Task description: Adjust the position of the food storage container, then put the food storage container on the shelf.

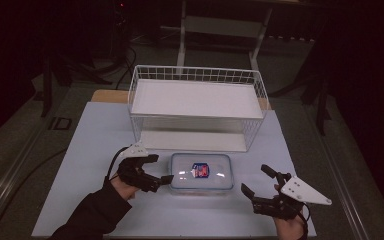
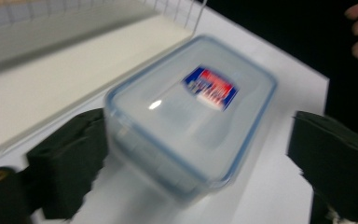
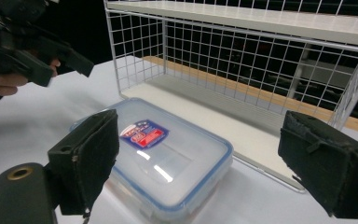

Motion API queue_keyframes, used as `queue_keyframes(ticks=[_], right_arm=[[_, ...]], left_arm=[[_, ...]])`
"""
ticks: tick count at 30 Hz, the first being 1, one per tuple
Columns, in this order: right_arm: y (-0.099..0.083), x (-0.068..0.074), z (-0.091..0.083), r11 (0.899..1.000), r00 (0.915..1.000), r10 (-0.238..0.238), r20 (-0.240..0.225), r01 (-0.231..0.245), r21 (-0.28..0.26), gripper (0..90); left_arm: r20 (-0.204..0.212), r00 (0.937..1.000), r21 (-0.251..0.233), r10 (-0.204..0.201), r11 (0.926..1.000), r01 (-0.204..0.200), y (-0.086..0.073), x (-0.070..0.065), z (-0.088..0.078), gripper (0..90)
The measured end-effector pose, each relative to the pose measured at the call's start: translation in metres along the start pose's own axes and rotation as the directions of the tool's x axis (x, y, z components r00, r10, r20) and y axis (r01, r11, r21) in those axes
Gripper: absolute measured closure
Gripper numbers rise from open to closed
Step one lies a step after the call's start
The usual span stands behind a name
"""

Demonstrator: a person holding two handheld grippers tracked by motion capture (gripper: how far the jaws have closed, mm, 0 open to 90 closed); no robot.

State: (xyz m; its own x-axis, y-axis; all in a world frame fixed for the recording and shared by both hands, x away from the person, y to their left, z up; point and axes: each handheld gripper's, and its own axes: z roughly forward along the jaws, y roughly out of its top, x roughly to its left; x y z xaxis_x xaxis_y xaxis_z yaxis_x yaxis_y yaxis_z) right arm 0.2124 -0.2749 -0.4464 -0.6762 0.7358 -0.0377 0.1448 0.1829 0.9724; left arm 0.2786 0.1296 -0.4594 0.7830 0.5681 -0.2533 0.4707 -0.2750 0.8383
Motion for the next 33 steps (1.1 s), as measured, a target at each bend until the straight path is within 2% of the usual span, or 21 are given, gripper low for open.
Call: queue_keyframes(ticks=[3,6,8,10,12,14,16,17,18,19,20,21,23,26,27,28,29,31,33], right_arm=[[0.005,0.0,0.004,1.0,0.9999,0.001,-0.015,-0.001,-0.003,10.9],[0.014,0.0,0.011,0.999,0.9986,-0.045,0.027,0.045,-0.003,10.9],[0.017,-0.001,0.016,0.999,0.9978,-0.052,0.04,0.053,-0.006,10.9],[0.021,-0.002,0.02,0.999,0.9987,-0.043,0.028,0.044,-0.003,14.8],[0.024,-0.003,0.023,0.999,0.9985,-0.04,0.038,0.04,0.005,14.2],[0.025,-0.004,0.026,1.0,0.9994,-0.025,0.024,0.026,-0.006,14.2],[0.025,-0.005,0.029,1.0,0.9998,-0.015,0.01,0.015,-0.002,14.2],[0.024,-0.006,0.03,1.0,1.0,-0.006,-0.001,0.006,0.005,14.2],[0.024,-0.008,0.033,0.998,0.999,0.035,-0.028,-0.034,0.055,14.2],[0.023,-0.01,0.035,0.995,0.9971,0.058,-0.05,-0.053,0.083,14.0],[0.021,-0.01,0.036,0.995,0.9968,0.063,-0.05,-0.059,0.086,13.6],[0.02,-0.01,0.037,0.995,0.9974,0.055,-0.046,-0.051,0.091,13.5],[0.018,-0.008,0.039,0.993,0.9974,0.045,-0.056,-0.038,0.114,13.4],[0.016,-0.007,0.042,0.986,0.9967,0.057,-0.057,-0.047,0.162,12.7],[0.015,-0.007,0.043,0.984,0.9974,0.053,-0.049,-0.043,0.172,11.6],[0.014,-0.007,0.044,0.983,0.9967,0.052,-0.062,-0.04,0.177,10.7],[0.014,-0.006,0.046,0.982,0.9962,0.053,-0.07,-0.039,0.182,10.6],[0.013,-0.004,0.048,0.983,0.9971,0.056,-0.051,-0.046,0.178,10.6],[0.012,-0.005,0.051,0.98,0.9958,0.073,-0.055,-0.062,0.19,10.6]], left_arm=[[0.01,0.9998,-0.012,0.017,0.9998,-0.017,0.013,-0.007,0.0,1.4],[0.026,0.9997,-0.018,0.004,0.9998,-0.004,0.022,-0.009,0.0,1.4],[0.01,1.0,-0.016,-0.001,0.9999,0.001,0.026,-0.008,0.002,1.4],[-0.003,0.9996,-0.015,-0.026,0.9995,0.026,0.027,-0.003,0.006,1.4],[-0.003,0.9978,-0.003,-0.066,0.9978,0.066,0.026,0.003,0.01,1.4],[-0.01,0.9926,-0.001,-0.121,0.9926,0.121,0.023,0.01,0.015,1.5],[-0.005,0.9836,0.011,-0.18,0.9835,0.18,0.02,0.017,0.02,1.5],[0.005,0.975,0.018,-0.222,0.9749,0.222,0.017,0.022,0.023,1.5],[0.015,0.9684,0.031,-0.249,0.9682,0.248,0.015,0.025,0.025,2.1],[0.01,0.9663,0.048,-0.257,0.9654,0.256,0.013,0.028,0.028,2.6],[0.0,0.9654,0.062,-0.261,0.9636,0.26,0.011,0.03,0.03,2.6],[0.001,0.9575,0.088,-0.289,0.9538,0.287,0.008,0.033,0.033,3.0],[0.013,0.9372,0.115,-0.348,0.9316,0.345,0.002,0.039,0.036,3.2],[0.01,0.9113,0.151,-0.412,0.9014,0.406,-0.005,0.048,0.04,4.0],[0.008,0.897,0.161,-0.442,0.8859,0.435,-0.007,0.051,0.041,4.7],[0.013,0.8818,0.171,-0.471,0.87,0.463,-0.01,0.054,0.043,5.2],[0.02,0.8713,0.184,-0.49,0.8584,0.479,-0.012,0.056,0.045,5.5],[0.023,0.8509,0.205,-0.525,0.8355,0.51,-0.015,0.06,0.048,5.6],[0.022,0.8254,0.221,-0.564,0.8078,0.546,-0.019,0.064,0.052,8.0]])
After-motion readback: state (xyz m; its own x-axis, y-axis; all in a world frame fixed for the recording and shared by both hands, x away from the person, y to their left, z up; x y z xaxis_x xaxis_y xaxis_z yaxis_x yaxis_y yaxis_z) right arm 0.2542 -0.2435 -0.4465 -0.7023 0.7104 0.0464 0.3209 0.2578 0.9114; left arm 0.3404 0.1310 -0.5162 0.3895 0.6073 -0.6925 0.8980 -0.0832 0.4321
